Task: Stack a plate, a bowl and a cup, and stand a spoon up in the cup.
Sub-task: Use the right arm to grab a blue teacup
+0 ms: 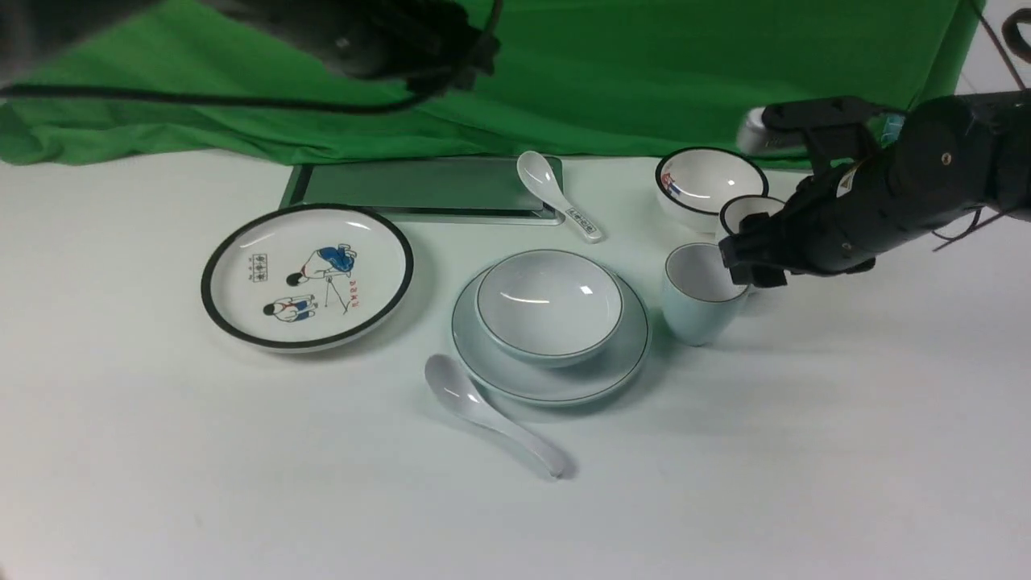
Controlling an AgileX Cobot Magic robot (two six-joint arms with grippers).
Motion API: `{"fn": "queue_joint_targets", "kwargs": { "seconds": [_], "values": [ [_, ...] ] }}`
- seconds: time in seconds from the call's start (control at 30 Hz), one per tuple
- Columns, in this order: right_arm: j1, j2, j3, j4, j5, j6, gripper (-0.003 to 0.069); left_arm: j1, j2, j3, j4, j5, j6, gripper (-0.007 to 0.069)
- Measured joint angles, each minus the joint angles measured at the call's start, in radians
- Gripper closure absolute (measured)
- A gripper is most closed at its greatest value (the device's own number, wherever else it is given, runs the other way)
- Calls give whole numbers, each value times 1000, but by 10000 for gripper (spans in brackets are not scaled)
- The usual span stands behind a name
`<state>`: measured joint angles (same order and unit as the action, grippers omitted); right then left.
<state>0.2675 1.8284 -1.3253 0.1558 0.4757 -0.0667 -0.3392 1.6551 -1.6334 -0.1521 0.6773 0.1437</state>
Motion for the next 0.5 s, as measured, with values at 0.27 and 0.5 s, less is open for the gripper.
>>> {"fn": "queue_joint_targets", "kwargs": {
  "seconds": [0.27, 0.5],
  "values": [
    [0, 89, -41, 0, -38, 52, 421, 0, -355, 345, 79, -19, 7, 529],
    [0, 91, -44, 0, -59, 29, 594, 0, -635, 625, 181, 25, 7, 584]
  ]
}}
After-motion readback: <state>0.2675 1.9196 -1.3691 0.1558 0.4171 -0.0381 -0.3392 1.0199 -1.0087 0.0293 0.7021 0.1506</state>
